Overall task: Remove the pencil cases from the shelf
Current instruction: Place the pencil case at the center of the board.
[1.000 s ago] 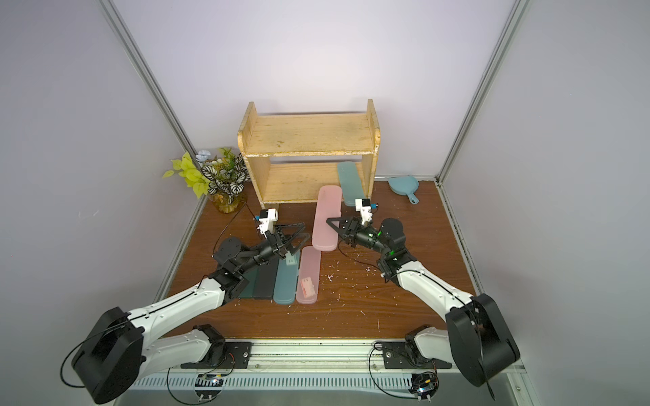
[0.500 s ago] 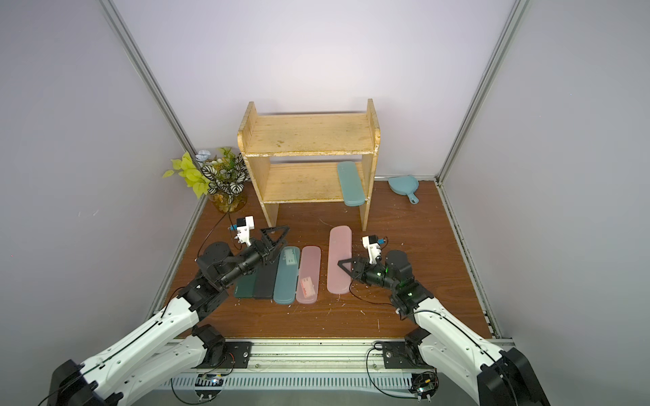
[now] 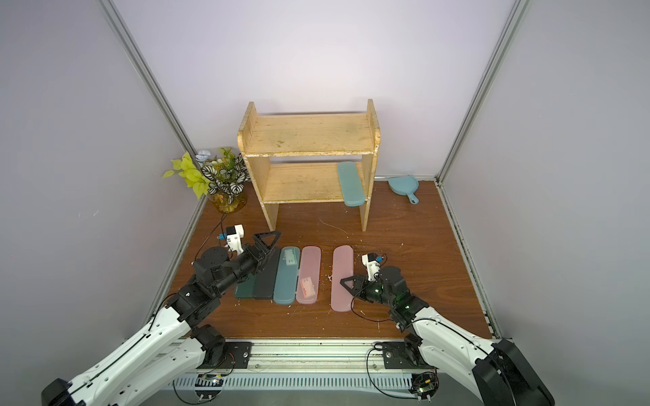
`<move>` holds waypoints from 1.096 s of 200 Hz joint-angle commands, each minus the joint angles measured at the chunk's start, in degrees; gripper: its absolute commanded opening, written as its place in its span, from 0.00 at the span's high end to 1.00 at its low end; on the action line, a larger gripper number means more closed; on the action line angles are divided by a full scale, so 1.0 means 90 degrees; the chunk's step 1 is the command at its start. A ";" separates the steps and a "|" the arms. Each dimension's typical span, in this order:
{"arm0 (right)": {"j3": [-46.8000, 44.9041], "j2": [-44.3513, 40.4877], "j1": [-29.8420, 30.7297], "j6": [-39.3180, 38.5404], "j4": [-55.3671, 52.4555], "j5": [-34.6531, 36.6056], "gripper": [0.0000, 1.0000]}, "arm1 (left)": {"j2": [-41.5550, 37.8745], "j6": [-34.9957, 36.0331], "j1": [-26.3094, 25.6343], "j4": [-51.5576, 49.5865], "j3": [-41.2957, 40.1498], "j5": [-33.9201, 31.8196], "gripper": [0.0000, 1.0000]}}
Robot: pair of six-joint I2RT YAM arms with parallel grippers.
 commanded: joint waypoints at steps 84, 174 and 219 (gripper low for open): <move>0.0098 0.1330 0.0233 0.0020 0.1727 0.0421 0.84 | 0.0240 0.0005 0.0052 -0.0051 0.0164 -0.0044 0.00; 0.0668 0.2921 0.0446 0.0207 0.2505 0.0266 0.84 | 0.0133 -0.0008 0.0053 -0.0140 0.0175 -0.0046 0.00; 0.0875 0.3460 0.0490 0.0331 0.2623 0.0262 0.84 | -0.0007 -0.0028 0.0047 -0.0250 0.0183 -0.0122 0.00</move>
